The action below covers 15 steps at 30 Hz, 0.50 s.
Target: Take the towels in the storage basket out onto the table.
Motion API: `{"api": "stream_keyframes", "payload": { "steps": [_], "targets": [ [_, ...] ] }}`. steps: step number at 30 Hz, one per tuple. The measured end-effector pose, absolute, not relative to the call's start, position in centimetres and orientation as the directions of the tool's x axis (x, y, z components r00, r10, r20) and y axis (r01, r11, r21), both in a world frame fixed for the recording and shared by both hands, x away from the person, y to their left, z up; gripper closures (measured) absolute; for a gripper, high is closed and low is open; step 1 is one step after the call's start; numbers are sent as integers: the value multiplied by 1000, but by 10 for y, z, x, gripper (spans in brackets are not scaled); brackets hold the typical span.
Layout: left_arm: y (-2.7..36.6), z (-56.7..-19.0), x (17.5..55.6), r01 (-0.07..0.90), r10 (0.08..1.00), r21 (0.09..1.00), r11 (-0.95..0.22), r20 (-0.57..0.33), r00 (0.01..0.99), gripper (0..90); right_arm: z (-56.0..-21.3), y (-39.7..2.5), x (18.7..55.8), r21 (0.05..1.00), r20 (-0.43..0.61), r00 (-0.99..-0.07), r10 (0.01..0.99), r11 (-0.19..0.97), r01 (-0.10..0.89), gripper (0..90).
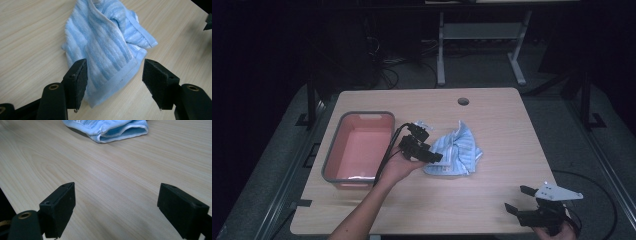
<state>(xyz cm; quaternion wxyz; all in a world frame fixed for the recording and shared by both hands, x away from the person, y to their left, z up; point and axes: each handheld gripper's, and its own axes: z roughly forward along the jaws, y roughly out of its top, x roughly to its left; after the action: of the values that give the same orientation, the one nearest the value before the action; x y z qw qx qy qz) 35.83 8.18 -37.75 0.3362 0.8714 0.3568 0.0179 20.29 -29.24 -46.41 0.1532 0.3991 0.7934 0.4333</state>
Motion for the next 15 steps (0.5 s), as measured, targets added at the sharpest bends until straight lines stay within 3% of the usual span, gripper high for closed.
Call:
{"api": "stream_keyframes", "payload": {
  "steps": [15],
  "targets": [
    [98, -385, 339, 598, 621, 596, -536, -201, 757, 359, -465, -291, 204, 806, 98, -636, 766, 314, 502, 144]
  ]
}}
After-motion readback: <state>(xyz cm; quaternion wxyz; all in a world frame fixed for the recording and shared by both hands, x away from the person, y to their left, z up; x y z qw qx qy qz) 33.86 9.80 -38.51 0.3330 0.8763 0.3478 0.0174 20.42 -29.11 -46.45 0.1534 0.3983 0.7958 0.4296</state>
